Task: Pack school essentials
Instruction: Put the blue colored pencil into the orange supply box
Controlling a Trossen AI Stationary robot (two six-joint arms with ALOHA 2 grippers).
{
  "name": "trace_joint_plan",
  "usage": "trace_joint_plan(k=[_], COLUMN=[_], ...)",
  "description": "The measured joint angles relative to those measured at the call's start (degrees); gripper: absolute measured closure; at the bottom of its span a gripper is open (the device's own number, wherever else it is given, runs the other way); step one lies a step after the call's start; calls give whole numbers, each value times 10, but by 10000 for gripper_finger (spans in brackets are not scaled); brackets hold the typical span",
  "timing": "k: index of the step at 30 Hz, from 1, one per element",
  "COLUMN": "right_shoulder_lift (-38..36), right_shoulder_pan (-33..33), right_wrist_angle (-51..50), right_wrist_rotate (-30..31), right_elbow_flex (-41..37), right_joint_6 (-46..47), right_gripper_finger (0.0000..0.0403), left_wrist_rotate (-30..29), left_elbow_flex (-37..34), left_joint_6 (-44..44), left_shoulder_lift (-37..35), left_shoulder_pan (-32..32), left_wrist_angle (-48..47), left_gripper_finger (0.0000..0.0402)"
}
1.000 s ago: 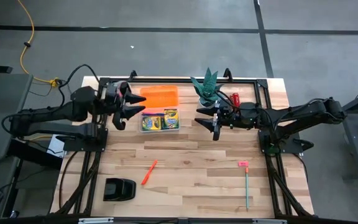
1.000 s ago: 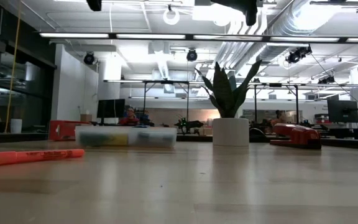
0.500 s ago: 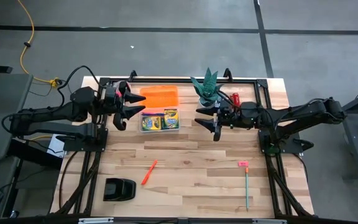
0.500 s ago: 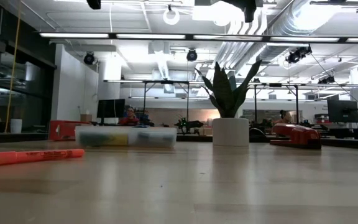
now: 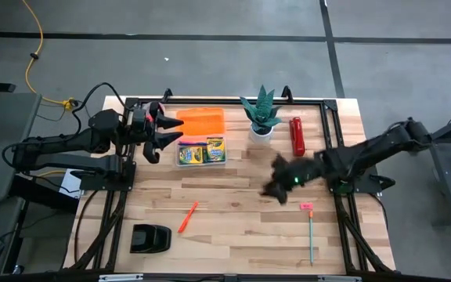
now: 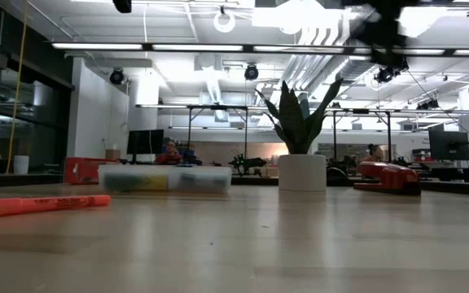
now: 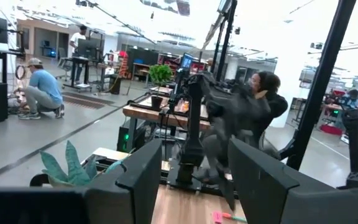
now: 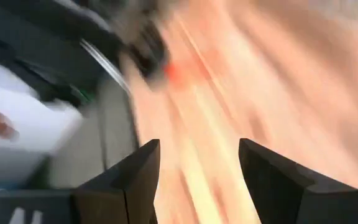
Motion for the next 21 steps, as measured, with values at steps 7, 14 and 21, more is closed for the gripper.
trace_joint_plan(k=[7, 14, 21], right_shoulder_lift=[53, 134, 213], right_shoulder_pan=[196, 324, 345], right_wrist_angle=[-253, -293, -265], right_wrist_rotate=[2, -10, -65], right_elbow_flex=[0, 0, -1], right_joint_6=[375, 639, 714], right_gripper_finger=[192, 192, 192], left_wrist_rotate=[-12, -12, -12], left_elbow_flex=[0, 0, 0], left_joint_6=[-15, -15, -15], left_shoulder_lift=[0, 0, 0], left_shoulder_pan=[0, 0, 0], left_wrist_angle=[0, -1, -2], left_gripper_finger=[229, 229, 229])
